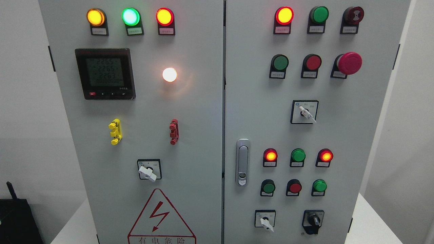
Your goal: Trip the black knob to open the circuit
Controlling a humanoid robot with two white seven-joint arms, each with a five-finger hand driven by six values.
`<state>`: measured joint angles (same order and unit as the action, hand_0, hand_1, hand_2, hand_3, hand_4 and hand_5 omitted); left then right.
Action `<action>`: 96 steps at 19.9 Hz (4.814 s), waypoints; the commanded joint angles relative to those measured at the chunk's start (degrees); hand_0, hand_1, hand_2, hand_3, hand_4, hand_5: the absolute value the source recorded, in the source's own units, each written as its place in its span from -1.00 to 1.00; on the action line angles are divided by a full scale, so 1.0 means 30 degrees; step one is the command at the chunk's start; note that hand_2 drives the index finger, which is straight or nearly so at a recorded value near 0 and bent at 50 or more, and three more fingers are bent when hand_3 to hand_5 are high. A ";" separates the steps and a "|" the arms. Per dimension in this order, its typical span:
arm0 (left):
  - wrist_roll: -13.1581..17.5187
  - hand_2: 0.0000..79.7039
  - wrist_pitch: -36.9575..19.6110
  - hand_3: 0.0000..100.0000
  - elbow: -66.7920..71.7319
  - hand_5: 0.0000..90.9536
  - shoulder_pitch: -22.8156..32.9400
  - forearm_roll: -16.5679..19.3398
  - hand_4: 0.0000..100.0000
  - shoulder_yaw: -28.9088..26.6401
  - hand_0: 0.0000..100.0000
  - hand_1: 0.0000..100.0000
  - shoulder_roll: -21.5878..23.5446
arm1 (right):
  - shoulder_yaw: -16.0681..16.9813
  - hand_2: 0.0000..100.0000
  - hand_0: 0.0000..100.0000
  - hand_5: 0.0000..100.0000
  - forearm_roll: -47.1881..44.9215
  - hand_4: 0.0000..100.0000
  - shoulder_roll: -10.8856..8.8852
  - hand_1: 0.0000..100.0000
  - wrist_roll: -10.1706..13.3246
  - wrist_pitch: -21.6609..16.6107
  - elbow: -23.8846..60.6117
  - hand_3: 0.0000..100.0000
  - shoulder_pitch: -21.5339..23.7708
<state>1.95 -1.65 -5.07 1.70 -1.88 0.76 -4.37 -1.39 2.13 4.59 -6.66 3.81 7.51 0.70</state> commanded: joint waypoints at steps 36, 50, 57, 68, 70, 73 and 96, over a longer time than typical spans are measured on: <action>-0.0006 -1.00 0.0023 -1.00 0.0020 -1.00 -0.0009 -0.0046 -1.00 -0.0017 -0.76 -0.22 -0.0009 | 0.0377 -1.00 -0.76 -1.00 0.0140 -1.00 0.0079 -0.56 0.1220 -0.4550 0.6517 -1.00 0.1085; -0.0006 -1.00 0.0023 -1.00 0.0020 -1.00 -0.0009 -0.0046 -1.00 -0.0017 -0.76 -0.22 -0.0009 | -0.0239 -1.00 -0.75 -1.00 0.0082 -1.00 0.0197 -0.48 0.1604 -0.5078 1.5623 -0.98 0.4715; -0.0006 -1.00 -0.0006 -1.00 0.0020 -1.00 -0.0009 -0.0046 -1.00 -0.0017 -0.76 -0.22 -0.0009 | -0.0181 -1.00 -0.81 -1.00 0.0052 -0.77 0.0197 -0.43 0.1691 -0.5487 2.0049 -0.77 0.6151; -0.0006 -1.00 0.0023 -1.00 0.0020 -1.00 -0.0038 -0.0046 -1.00 -0.0017 -0.76 -0.22 -0.0009 | -0.0297 -1.00 -0.66 -0.26 -0.0006 0.14 0.0197 0.17 0.3213 -0.7625 2.3802 0.49 0.6798; -0.0006 -1.00 0.0023 -1.00 0.0020 -1.00 -0.0009 -0.0046 -1.00 -0.0017 -0.76 -0.22 -0.0009 | -0.0530 -1.00 -0.57 -0.14 -0.0007 0.30 0.0197 0.24 0.3507 -0.8414 2.4271 0.58 0.6798; -0.0006 -1.00 0.0023 -1.00 0.0020 -1.00 -0.0009 -0.0046 -1.00 -0.0017 -0.76 -0.22 -0.0009 | -0.0766 -1.00 -0.34 0.16 -0.0035 0.52 0.0197 0.32 0.3771 -0.8858 2.5411 0.72 0.6798; -0.0006 -1.00 0.0023 -1.00 0.0020 -1.00 -0.0009 -0.0046 -1.00 -0.0017 -0.76 -0.22 -0.0009 | -0.0737 -1.00 0.70 0.92 0.0023 1.00 0.0197 0.73 0.5061 -0.7249 3.0806 1.00 0.4779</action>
<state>1.95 -1.65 -5.07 1.70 -1.89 0.76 -4.37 -3.64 2.15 5.10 8.34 -18.24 98.32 16.21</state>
